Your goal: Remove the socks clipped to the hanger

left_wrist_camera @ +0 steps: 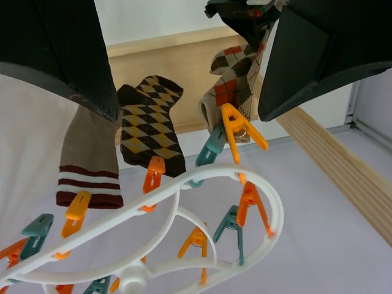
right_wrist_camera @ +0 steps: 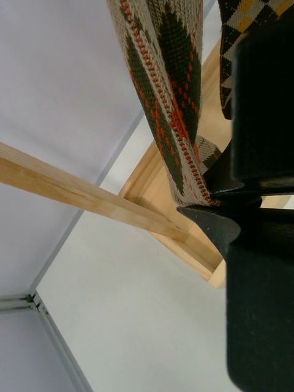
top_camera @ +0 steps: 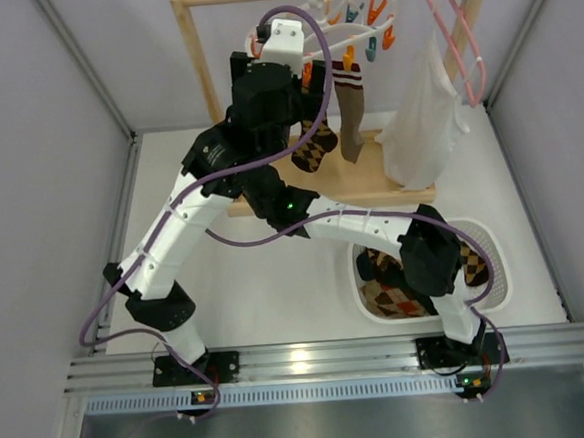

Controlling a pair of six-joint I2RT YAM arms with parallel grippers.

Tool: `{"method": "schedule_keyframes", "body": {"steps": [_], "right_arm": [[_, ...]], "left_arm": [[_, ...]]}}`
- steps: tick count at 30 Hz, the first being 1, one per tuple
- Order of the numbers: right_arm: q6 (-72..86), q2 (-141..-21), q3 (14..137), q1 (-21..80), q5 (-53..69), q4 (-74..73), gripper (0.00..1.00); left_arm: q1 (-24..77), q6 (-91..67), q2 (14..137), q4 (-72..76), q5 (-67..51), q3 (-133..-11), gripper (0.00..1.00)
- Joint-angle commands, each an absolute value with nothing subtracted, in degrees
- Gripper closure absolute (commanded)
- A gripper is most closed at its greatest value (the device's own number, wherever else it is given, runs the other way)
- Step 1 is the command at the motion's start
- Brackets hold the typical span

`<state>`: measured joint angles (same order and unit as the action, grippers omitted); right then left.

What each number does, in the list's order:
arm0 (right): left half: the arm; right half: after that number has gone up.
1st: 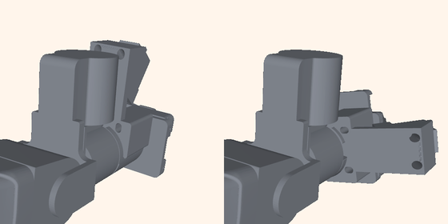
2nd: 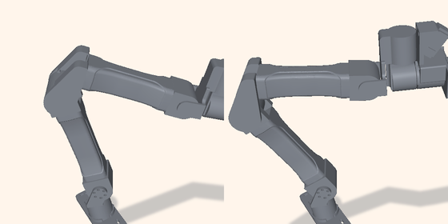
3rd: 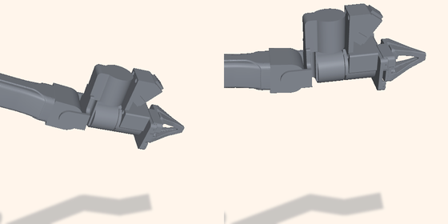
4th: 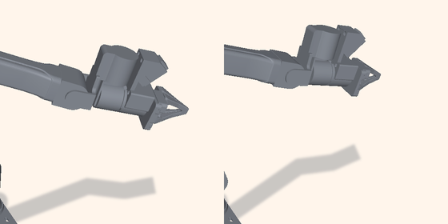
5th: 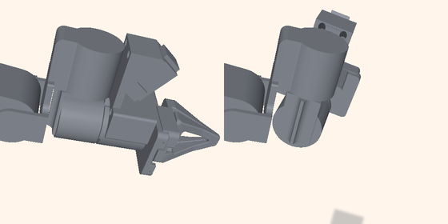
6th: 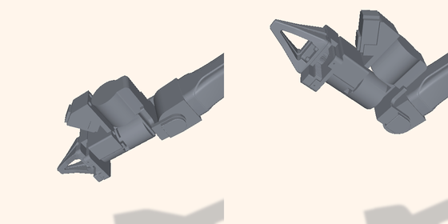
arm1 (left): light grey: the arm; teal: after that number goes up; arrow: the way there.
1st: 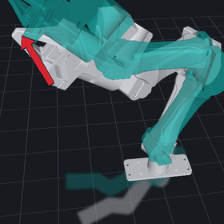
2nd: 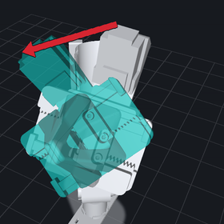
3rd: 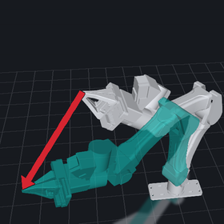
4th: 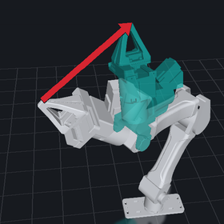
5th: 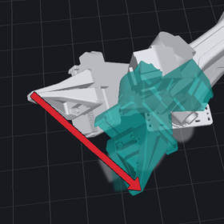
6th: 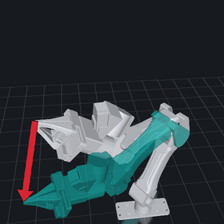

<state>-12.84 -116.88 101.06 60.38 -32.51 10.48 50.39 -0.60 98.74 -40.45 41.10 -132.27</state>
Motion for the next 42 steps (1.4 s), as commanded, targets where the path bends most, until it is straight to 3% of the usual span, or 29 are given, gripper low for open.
{"method": "schedule_keyframes", "body": {"steps": [1,23,42], "right_arm": [[-14.8,-117.6,103.5,62.0,-29.4,8.7,1.0],[-17.0,-113.9,101.1,62.1,-22.5,7.0,1.0],[-16.9,-112.2,100.4,62.6,-21.4,6.9,1.0]], "left_arm": [[51.1,3.5,101.2,-39.0,48.0,-137.3,0.02],[52.0,14.8,118.1,-32.7,71.1,-148.1,0.23],[49.4,24.5,121.5,-21.5,71.7,-144.9,0.29]]}}
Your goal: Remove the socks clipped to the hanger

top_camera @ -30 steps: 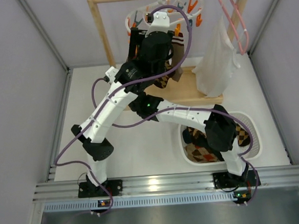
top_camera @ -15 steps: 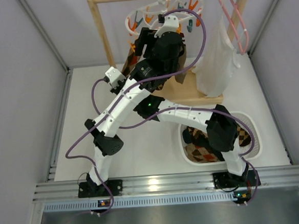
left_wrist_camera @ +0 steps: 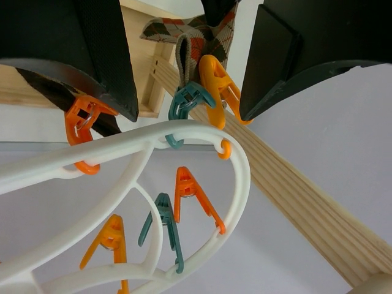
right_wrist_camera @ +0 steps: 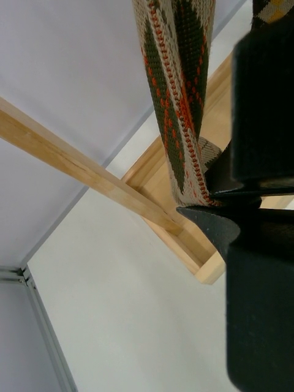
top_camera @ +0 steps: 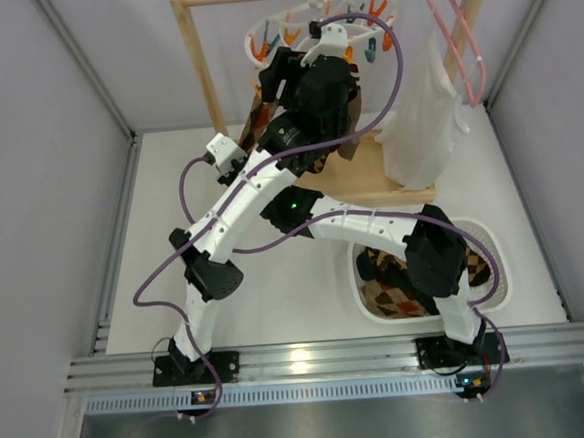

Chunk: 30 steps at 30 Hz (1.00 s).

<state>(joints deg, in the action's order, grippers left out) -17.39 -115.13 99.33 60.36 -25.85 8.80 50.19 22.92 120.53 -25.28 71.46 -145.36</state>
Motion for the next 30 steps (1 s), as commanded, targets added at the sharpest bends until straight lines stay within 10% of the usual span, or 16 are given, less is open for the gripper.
{"method": "schedule_keyframes", "body": {"steps": [1,30], "right_arm": [[-16.9,-112.1,100.5,62.6,-21.0,6.9,1.0],[-16.6,-110.7,99.1,63.5,-20.7,6.8,1.0]], "left_arm": [[49.0,24.5,121.6,-21.5,71.8,-144.8,0.29],[45.8,25.2,120.8,-19.2,68.5,-143.7,0.64]]}}
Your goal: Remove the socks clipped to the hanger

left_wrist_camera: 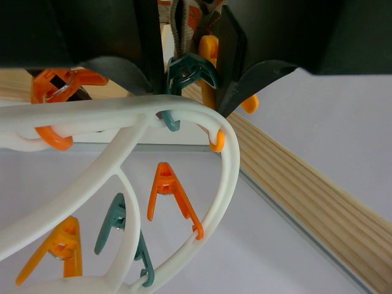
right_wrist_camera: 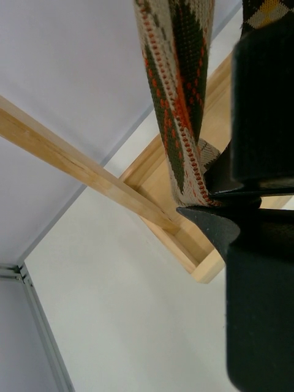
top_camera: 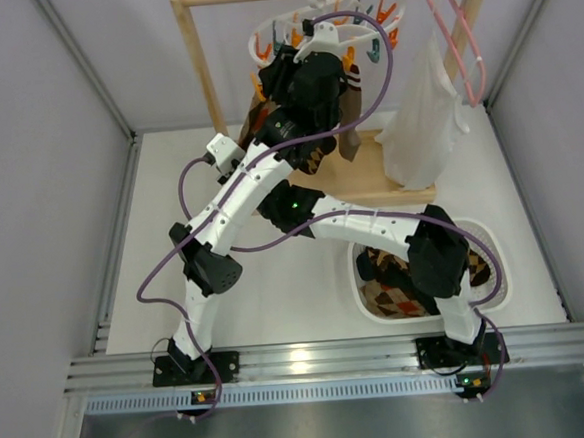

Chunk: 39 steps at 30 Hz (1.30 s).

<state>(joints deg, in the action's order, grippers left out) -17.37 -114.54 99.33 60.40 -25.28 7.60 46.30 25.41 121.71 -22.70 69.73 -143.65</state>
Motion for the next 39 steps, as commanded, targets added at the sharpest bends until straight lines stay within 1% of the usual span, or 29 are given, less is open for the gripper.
{"method": "schedule_keyframes", "body": {"steps": [1,3,4,7,8,11,16,26,32,39], "right_arm": [[-16.6,-110.7,98.9,63.6,-20.7,6.9,1.0],[-16.5,-110.0,97.9,63.5,-20.7,7.4,1.0],[-16.4,-109.9,97.6,63.6,-20.7,7.6,1.0],[-16.0,-108.8,95.1,63.7,-21.0,9.0,1.0],[-15.8,-107.9,94.1,63.7,-21.0,9.7,1.0],[-15.0,-105.8,90.3,63.9,-21.4,11.9,1.0],[-13.4,-102.7,83.4,64.2,-21.6,15.4,1.0],[-10.8,-102.6,78.2,64.5,-21.0,17.0,1.0],[-8.8,-99.3,71.0,65.7,-21.8,21.0,1.0],[-6.9,-95.5,66.1,66.5,-22.8,22.2,1.0]], "left_arm": [[45.8,25.1,120.8,-19.2,68.5,-143.7,0.71],[45.8,25.0,120.6,-19.2,68.4,-143.5,0.75],[45.8,25.0,120.6,-19.2,68.4,-143.5,0.8],[45.8,24.9,120.6,-19.3,68.4,-143.4,0.88],[45.8,24.9,120.5,-19.3,68.4,-143.4,0.95],[45.9,24.5,120.1,-19.3,68.3,-143.2,1.0],[45.9,24.3,119.9,-19.3,68.1,-143.0,1.0],[46.3,23.8,119.2,-19.4,67.8,-142.5,1.0],[46.4,23.1,118.0,-19.3,67.5,-141.4,1.0],[46.8,22.6,116.8,-19.4,67.2,-139.7,1.0]]}}
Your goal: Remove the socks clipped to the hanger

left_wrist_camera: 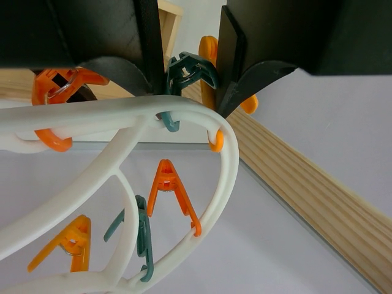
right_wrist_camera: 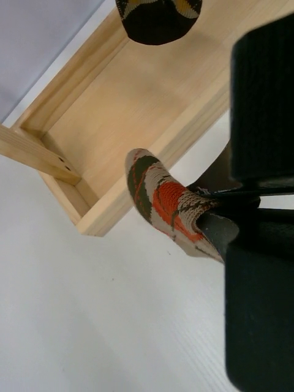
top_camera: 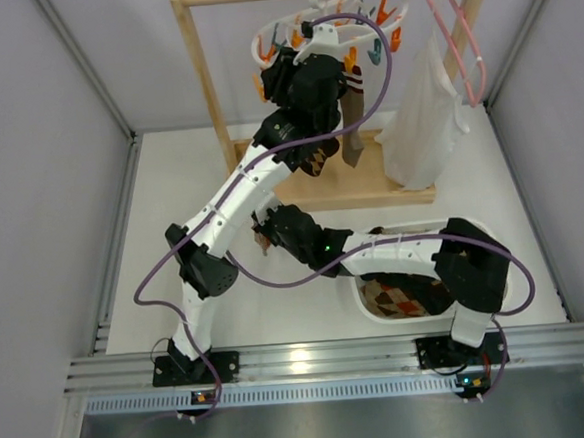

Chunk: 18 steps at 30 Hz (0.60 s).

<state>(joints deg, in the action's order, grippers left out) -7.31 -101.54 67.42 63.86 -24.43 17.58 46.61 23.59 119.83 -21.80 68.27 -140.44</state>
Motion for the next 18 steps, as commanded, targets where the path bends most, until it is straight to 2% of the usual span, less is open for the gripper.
{"method": "schedule_keyframes", "body": {"steps": [1,2,4,9,11,15,16,18], "right_arm": [[-6.4,-92.9,65.0,66.8,-22.7,22.3,1.0],[-5.5,-91.3,62.9,67.0,-22.5,22.3,1.0],[-4.1,-86.0,60.5,67.5,-22.0,21.5,1.0],[1.4,-73.2,52.2,67.9,-19.3,18.0,1.0],[2.6,-70.2,50.1,67.9,-19.1,16.4,1.0],[3.8,-62.9,48.4,68.0,-19.4,10.6,1.0],[4.1,-60.0,48.1,68.0,-19.7,7.8,1.0],[4.8,-57.3,48.1,68.0,-21.5,4.9,1.0]], "left_arm": [[46.8,22.1,116.5,-19.3,67.1,-139.3,1.0],[46.8,21.7,115.7,-19.3,66.9,-138.3,1.0],[46.8,20.2,114.7,-19.4,66.2,-137.1,0.93],[47.0,15.0,109.4,-19.4,63.8,-131.1,0.58],[47.2,13.9,108.0,-19.5,62.9,-129.9,0.57],[48.3,12.1,104.7,-19.4,62.5,-127.7,0.47],[48.9,11.7,104.0,-19.4,62.4,-127.1,0.37],[49.7,10.3,102.5,-19.4,62.1,-125.9,0.29]]}}
